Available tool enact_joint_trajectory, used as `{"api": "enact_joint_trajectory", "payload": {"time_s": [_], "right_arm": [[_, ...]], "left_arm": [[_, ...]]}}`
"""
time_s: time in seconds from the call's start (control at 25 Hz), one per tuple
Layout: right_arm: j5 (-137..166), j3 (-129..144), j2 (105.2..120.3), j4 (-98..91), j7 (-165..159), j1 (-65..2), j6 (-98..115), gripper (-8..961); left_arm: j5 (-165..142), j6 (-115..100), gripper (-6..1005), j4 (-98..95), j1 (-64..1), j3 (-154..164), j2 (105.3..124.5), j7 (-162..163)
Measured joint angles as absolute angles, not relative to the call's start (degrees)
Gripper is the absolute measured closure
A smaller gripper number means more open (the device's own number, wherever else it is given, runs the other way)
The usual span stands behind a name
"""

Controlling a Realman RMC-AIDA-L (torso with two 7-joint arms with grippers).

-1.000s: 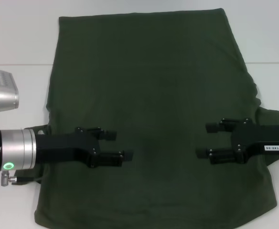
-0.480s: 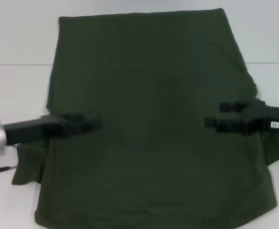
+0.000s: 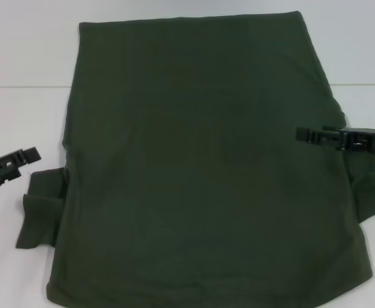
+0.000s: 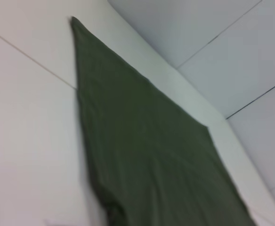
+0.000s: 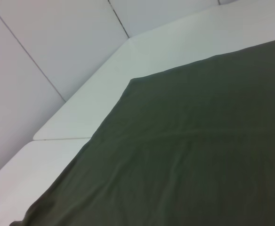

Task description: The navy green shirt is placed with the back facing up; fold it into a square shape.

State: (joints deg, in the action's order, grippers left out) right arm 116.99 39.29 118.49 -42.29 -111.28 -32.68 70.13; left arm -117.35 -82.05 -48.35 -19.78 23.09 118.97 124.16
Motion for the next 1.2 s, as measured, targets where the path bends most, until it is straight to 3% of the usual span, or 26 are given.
{"api": "enact_joint_trajectory", "payload": {"time_s": [1.2], "right_arm": [[116.28, 39.11, 118.54, -40.87, -109.76, -33.12, 69.94, 39]], "left_arm": [[-118.40, -72.52, 126, -37.61, -18.24, 23.46, 120.30, 110.80]]}}
